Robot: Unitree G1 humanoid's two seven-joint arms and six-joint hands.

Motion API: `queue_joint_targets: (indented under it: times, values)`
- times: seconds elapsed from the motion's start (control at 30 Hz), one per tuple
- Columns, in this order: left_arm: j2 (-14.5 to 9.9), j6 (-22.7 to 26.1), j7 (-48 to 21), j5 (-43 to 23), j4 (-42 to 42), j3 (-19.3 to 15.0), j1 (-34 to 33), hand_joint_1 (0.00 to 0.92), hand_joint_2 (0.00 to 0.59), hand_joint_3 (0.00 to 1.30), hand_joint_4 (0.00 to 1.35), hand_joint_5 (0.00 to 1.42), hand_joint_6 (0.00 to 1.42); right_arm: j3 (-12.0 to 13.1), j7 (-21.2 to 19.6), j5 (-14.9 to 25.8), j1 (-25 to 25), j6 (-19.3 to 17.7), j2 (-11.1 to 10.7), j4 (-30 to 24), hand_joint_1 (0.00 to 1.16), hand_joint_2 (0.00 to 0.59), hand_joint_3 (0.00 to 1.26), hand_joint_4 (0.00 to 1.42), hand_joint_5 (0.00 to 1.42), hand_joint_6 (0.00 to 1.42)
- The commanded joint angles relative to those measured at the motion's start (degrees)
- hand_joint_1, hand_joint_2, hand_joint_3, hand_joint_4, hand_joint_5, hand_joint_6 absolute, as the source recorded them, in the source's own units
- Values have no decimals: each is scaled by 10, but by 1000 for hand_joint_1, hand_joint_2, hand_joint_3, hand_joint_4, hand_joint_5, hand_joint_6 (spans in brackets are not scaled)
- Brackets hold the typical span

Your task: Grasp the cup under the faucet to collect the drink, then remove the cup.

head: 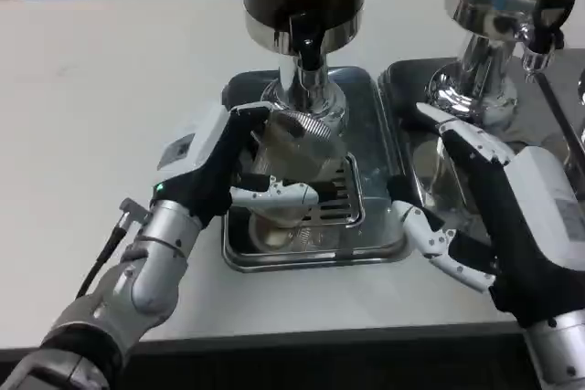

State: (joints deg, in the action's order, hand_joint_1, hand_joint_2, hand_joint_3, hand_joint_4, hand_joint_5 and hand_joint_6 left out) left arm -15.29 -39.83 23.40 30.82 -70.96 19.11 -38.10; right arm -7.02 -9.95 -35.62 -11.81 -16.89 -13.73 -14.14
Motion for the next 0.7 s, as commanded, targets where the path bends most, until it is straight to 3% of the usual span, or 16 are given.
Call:
queue_joint_targets:
  times: [0.03, 0.27, 0.4, 0.7]
  values:
    - [-5, 3, -4, 18, -11, 18, 7, 653, 21, 616, 634, 827, 1069, 2, -9, 4, -3, -5, 5, -9, 471, 442, 241, 280, 220, 217]
    - [-21, 1, 9, 34, -13, 40, 25, 546, 66, 548, 534, 727, 830, -3, -12, 5, 2, -9, 10, 1, 471, 442, 239, 280, 220, 216]
    - [-29, -3, 19, 37, -10, 50, 33, 479, 74, 518, 478, 586, 545, -5, -12, 5, 2, -9, 11, 3, 471, 442, 239, 280, 220, 216]
    - [-45, 3, 19, 38, -3, 54, 47, 301, 90, 448, 396, 355, 242, -6, -12, 8, 10, -16, 13, 12, 470, 442, 238, 280, 224, 226]
